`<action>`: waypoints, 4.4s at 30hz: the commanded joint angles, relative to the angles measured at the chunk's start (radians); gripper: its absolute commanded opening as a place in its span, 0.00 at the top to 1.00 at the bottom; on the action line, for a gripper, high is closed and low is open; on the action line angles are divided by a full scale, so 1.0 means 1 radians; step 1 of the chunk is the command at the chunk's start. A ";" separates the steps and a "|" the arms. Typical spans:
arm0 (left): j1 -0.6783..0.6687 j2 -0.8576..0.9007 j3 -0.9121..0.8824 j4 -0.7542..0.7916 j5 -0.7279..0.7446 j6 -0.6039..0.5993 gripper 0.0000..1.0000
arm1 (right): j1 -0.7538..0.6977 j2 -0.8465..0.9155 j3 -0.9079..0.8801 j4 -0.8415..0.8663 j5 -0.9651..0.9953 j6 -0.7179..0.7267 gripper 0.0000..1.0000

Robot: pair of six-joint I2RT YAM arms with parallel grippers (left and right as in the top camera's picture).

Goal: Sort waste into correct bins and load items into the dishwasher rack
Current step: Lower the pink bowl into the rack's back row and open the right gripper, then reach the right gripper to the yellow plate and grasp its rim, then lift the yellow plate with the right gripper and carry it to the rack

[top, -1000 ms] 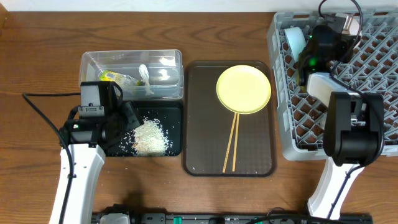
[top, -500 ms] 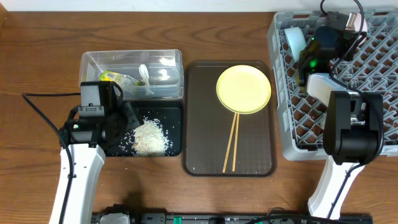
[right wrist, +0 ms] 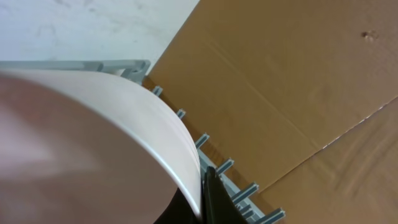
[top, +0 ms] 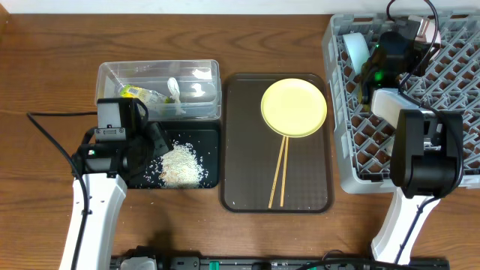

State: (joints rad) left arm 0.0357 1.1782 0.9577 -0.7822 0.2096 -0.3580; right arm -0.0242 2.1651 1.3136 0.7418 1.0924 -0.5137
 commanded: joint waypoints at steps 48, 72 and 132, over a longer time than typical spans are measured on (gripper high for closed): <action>0.003 0.006 0.002 -0.003 -0.010 0.018 0.45 | 0.220 -0.533 -0.002 -1.140 -1.031 0.570 0.40; 0.003 0.006 0.002 -0.003 -0.010 0.018 0.45 | 0.444 -0.356 -0.010 -1.590 -0.968 1.518 0.48; 0.003 0.006 0.002 -0.002 -0.010 0.018 0.45 | 0.173 -0.784 -0.065 -1.221 -0.589 0.324 0.99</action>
State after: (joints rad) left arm 0.0357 1.1782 0.9577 -0.7822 0.2092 -0.3580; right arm 0.1841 1.4040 1.2354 -0.4908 0.3843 0.1013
